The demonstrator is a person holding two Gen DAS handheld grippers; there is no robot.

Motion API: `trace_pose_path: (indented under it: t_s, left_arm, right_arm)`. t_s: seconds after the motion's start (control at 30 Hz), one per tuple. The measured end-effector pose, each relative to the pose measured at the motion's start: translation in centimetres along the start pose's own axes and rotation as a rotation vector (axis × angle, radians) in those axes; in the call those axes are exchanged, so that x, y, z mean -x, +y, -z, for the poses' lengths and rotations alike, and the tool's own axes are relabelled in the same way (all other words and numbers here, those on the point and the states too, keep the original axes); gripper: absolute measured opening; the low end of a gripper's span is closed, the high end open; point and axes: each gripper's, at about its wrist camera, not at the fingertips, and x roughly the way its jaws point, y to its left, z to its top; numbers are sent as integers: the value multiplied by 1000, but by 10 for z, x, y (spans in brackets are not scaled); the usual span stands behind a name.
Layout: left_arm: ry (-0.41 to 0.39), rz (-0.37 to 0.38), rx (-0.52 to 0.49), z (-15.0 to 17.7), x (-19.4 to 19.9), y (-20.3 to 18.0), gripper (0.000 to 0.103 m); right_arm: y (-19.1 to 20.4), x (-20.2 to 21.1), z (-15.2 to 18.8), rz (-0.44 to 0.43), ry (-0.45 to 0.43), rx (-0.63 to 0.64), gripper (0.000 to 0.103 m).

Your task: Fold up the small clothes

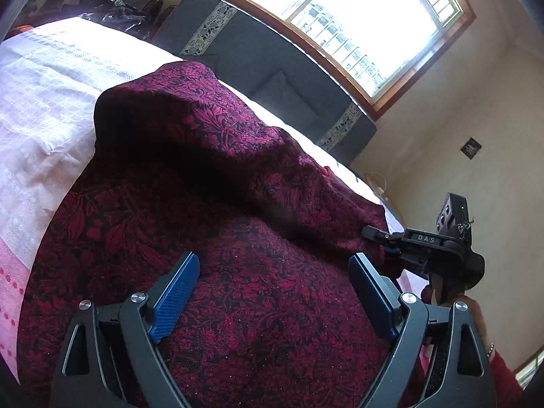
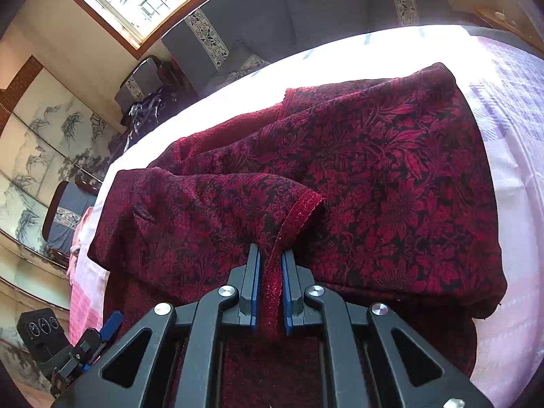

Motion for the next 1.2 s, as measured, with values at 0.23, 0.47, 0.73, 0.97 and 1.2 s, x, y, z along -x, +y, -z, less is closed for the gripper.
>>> trace_pose_path:
  t_s: [0.23, 0.47, 0.73, 0.97, 1.2]
  left_arm:
    - [-2, -7, -1, 0, 0, -1, 89]
    - [1, -13, 0, -3, -2, -5, 90]
    - [4, -27, 7, -4, -4, -6, 90]
    - [4, -36, 8, -3, -6, -5, 90]
    - [3, -26, 12, -3, -6, -5, 91]
  right_arm:
    - [-16, 57, -28, 72, -187, 27, 8]
    - [-44, 58, -34, 173, -172, 53, 8]
    - [-51, 30, -24, 59, -157, -2, 11]
    - [-47, 16, -23, 73, -151, 32, 16]
    - [-46, 36, -19, -3, -202, -3, 32]
